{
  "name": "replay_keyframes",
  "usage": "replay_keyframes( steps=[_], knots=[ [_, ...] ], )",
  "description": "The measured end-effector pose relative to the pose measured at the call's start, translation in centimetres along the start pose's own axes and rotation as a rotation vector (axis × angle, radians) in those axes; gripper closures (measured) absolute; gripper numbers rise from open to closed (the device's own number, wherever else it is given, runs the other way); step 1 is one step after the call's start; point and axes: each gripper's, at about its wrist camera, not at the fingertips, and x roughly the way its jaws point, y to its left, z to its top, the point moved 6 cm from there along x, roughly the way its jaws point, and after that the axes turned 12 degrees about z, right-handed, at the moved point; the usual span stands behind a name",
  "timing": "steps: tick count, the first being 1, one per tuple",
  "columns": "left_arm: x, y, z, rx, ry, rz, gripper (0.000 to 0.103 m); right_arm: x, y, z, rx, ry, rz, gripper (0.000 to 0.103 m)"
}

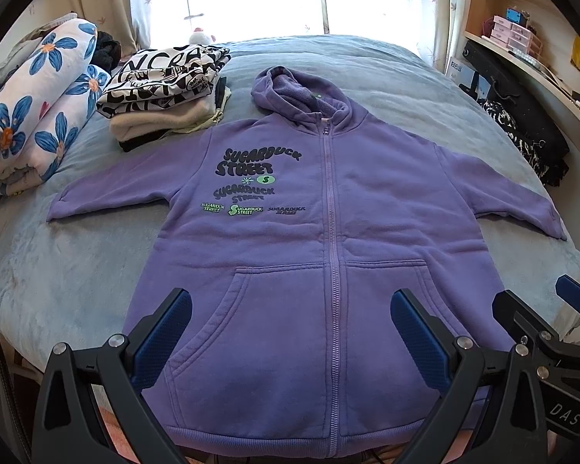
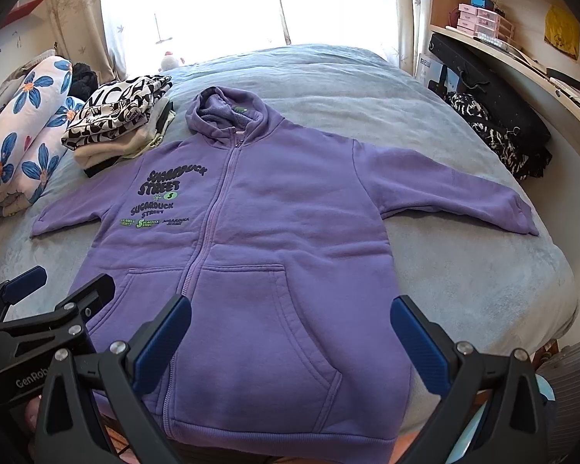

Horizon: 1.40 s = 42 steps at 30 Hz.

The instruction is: Fold large clothes

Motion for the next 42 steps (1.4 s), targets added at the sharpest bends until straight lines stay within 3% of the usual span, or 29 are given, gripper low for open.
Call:
replay_keyframes(
  steps=[42],
  knots=[
    [-0.28,0.69,-0.44,-0.003,0.004,0.012,0.001,-0.10,0.06,-0.26,0.010,0.007,0.004,0.000]
  ],
)
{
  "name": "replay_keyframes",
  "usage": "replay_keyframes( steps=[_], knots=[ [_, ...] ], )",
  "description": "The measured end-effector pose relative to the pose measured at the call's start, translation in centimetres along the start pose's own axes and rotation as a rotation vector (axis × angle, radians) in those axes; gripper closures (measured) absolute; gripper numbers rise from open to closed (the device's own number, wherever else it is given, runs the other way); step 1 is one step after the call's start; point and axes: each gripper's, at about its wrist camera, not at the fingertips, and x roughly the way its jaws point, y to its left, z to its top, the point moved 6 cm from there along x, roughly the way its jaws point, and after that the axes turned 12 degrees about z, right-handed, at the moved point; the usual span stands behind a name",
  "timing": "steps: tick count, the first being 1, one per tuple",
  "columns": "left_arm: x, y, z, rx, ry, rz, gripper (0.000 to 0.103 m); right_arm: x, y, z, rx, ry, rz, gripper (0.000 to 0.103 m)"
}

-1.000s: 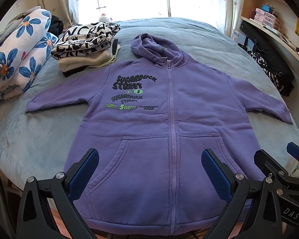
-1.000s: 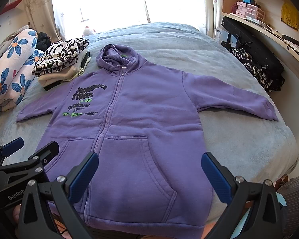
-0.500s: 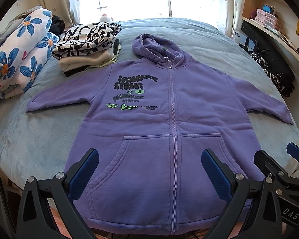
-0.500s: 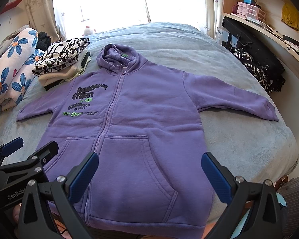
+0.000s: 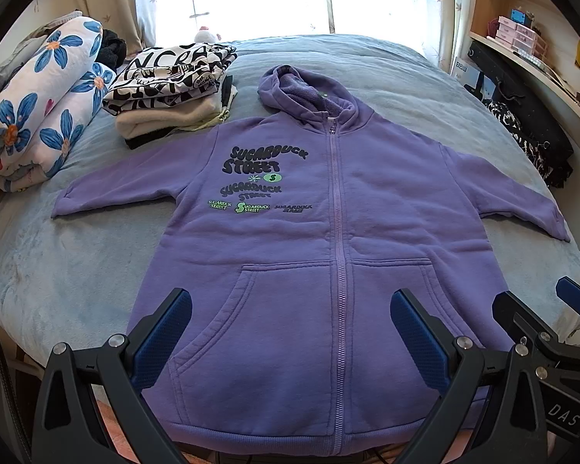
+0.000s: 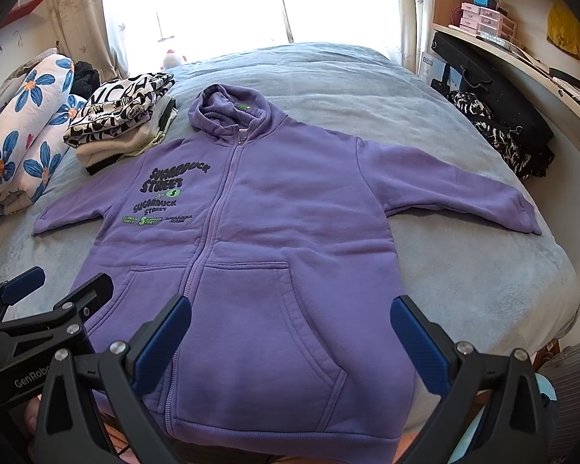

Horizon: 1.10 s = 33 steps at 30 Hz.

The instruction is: Fold large clothes

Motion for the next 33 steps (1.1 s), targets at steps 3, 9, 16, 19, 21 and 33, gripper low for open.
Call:
replay_keyframes(
  steps=[3,9,16,19,21,33],
  knots=[
    [-0.03,0.15,-0.07,-0.001,0.001,0.001,0.001,0.02,0.00,-0.02,0.001,0.001,0.001,0.000],
    [-0.06,0.30,-0.05,-0.001,-0.001,0.001,0.001,-0.04,-0.03,0.02,0.001,0.000,0.001,0.000],
    [-0.17,0.61,0.22,-0.001,-0.001,0.003,0.001,-0.04,-0.06,0.07,0.002,0.002,0.001,0.000],
    [-0.17,0.56,0.21,-0.001,0.000,0.003,0.001,-0.02,-0.06,0.08,0.002,0.002,0.001,0.000],
    [-0.20,0.73,0.18,-0.001,0.000,0.003,0.001,-0.01,-0.07,0.08,0.002,0.002,0.001,0.000],
    [-0.20,0.48,0.20,0.000,0.004,0.004,0.001,0.05,-0.14,0.09,0.005,0.004,0.004,0.000]
  ],
)
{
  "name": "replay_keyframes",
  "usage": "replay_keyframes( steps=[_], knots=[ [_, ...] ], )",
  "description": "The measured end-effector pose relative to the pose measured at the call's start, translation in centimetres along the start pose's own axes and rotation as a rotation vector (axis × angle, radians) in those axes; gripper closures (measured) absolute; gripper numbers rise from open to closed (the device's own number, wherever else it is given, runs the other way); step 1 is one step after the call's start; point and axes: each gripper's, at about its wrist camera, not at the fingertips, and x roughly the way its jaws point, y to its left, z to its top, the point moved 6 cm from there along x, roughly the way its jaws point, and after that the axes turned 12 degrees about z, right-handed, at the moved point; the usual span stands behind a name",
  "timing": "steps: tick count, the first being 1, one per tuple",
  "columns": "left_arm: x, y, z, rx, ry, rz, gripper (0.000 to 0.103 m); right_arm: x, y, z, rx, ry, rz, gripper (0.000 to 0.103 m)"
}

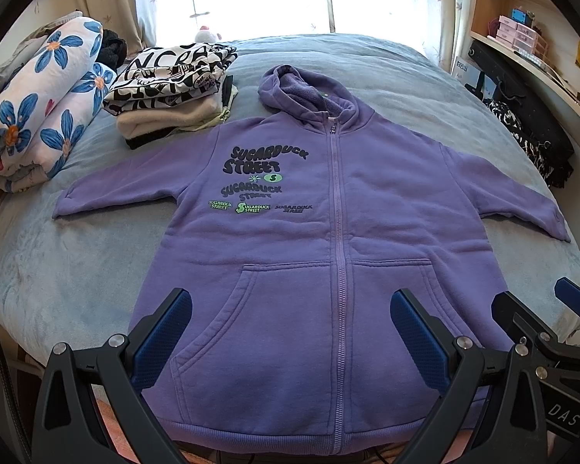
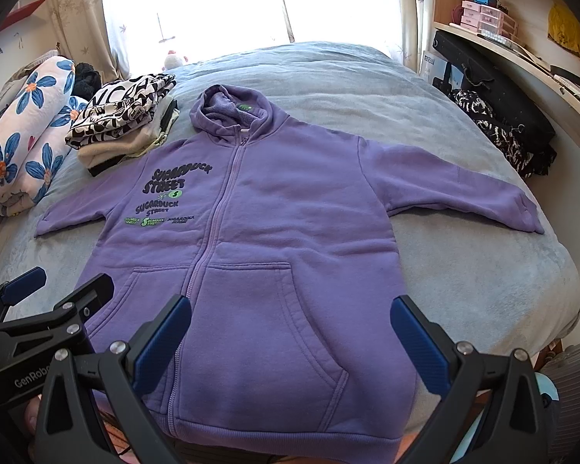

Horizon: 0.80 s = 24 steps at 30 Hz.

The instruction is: Fold large clothes

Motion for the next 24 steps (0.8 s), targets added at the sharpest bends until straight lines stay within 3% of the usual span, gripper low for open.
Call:
replay_keyframes(
  steps=[15,24],
  knots=[
    [0.1,-0.3,0.0,0.005,0.001,0.000,0.001,0.0,-0.2,0.1,0.001,-0.001,0.003,0.000],
    [-0.9,-1.5,3.1,-0.013,-0.035,-0.077,0.001,-0.4,-0.2,1.2,-0.027,-0.053,-0.008,0.000]
  ],
)
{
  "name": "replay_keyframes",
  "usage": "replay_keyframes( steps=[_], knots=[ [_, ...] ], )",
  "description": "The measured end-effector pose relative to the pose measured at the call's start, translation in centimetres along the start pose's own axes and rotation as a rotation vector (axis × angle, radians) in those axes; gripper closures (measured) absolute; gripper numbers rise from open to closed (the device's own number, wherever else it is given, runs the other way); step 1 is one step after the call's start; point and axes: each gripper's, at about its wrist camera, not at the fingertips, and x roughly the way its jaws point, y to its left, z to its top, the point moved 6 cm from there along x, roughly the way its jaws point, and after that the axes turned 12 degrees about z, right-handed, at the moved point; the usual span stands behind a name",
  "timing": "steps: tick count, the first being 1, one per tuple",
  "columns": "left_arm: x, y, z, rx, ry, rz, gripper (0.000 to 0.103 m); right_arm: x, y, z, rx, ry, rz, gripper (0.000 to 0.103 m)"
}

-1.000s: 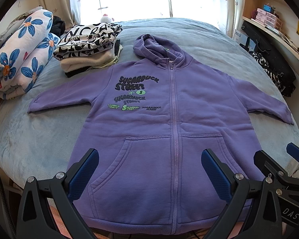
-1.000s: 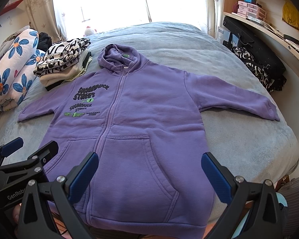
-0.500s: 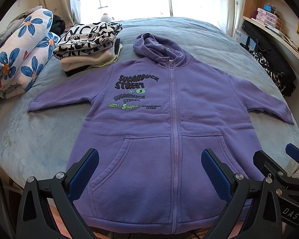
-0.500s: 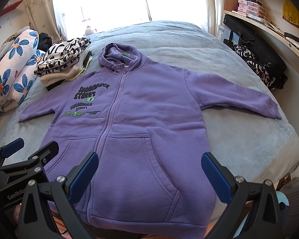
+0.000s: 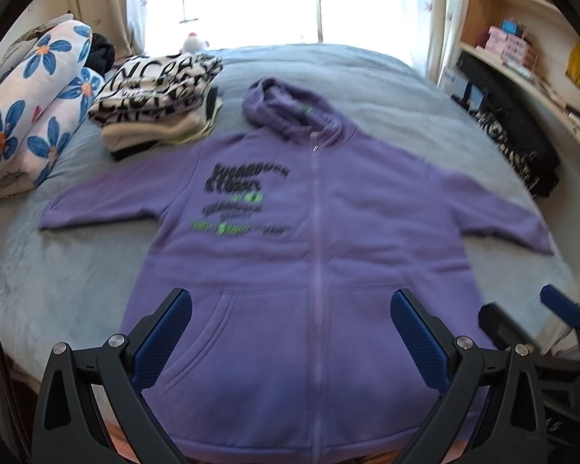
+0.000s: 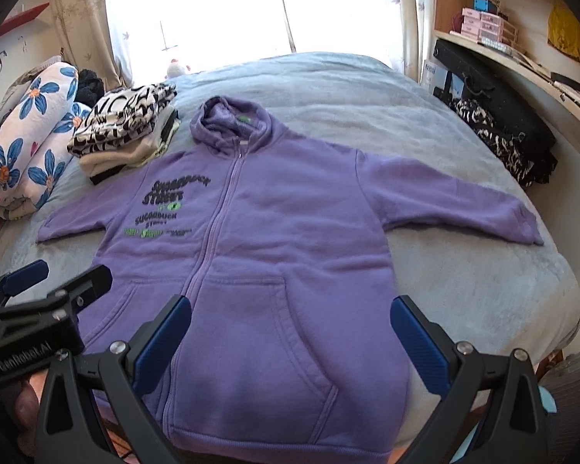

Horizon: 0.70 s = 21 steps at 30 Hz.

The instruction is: Fold large clothes

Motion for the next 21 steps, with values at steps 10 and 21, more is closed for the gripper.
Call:
replay_keyframes(
  steps=[10,21],
  knots=[
    [-2.4,-5.4,9.3,0.050,-0.227,0.026,0.001,-2.6,-5.9,6.4,0.013,-0.146,-0.149,0.000],
    [1.4,-18.7,14.5,0.227,-0.271,-0.094,0.001,-3.7,-19.0,9.8,0.207,-0.257,-0.340,0.000]
  ],
)
